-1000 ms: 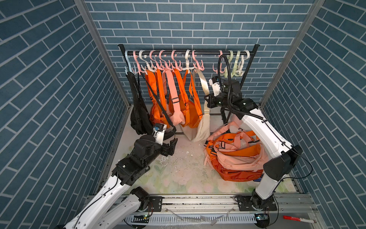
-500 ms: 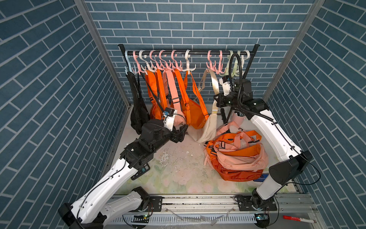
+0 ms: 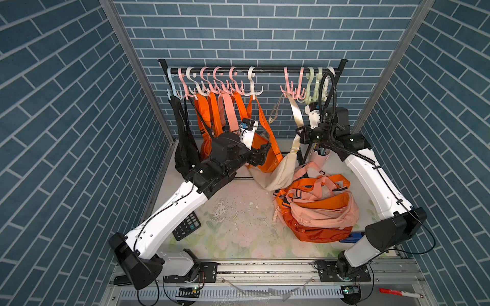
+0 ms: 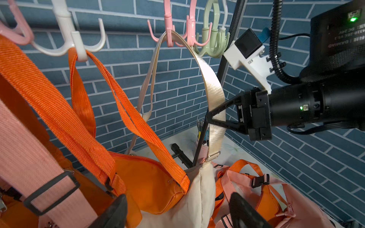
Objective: Take the bag off the hook
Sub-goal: Pick up the bag from the hook.
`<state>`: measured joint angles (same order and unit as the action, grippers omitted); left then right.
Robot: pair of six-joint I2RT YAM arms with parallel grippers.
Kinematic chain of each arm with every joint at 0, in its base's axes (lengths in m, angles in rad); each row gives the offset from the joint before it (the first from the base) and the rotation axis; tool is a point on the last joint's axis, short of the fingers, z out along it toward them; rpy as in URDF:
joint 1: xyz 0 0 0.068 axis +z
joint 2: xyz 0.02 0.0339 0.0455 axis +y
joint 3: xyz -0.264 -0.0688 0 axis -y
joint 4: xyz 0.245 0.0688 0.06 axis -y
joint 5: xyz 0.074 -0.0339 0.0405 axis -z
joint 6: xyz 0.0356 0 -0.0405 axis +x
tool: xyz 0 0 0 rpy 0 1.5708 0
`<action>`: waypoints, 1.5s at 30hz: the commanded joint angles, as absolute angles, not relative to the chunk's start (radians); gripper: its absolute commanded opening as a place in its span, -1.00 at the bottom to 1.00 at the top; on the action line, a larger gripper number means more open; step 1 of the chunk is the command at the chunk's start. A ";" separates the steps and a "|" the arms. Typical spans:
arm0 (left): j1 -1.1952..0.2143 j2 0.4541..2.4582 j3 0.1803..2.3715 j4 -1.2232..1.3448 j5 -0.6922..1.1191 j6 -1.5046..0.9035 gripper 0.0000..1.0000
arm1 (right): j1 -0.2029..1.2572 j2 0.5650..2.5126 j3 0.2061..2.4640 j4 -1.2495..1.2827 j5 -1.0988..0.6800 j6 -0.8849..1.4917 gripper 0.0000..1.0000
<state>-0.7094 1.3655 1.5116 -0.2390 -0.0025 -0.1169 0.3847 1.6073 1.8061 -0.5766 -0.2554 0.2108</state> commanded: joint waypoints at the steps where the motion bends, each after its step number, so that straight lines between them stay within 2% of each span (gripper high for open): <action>1: -0.713 1.433 1.593 -0.219 0.004 -0.063 0.63 | 0.375 1.564 1.780 -0.582 -0.283 0.216 -1.00; 15: -0.703 1.759 1.921 -0.148 -0.057 0.099 0.71 | 0.346 1.500 1.680 -0.543 -0.295 0.219 -1.00; 23: -0.660 1.929 2.115 -0.175 0.026 0.106 0.71 | 0.335 1.467 1.650 -0.543 -0.282 0.217 -1.00; 36: -0.606 2.103 2.262 -0.165 0.103 0.080 0.75 | 0.334 1.449 1.623 -0.536 -0.295 0.227 -1.00; 41: -0.597 2.138 2.285 -0.146 0.130 0.074 0.65 | 0.334 1.448 1.621 -0.535 -0.300 0.229 -1.00; 43: -0.595 2.142 2.284 -0.129 0.143 0.071 0.53 | 0.334 1.448 1.623 -0.534 -0.301 0.230 -1.00; 45: -0.596 2.143 2.281 -0.114 0.157 0.063 0.32 | 0.334 1.448 1.623 -0.533 -0.302 0.231 -1.00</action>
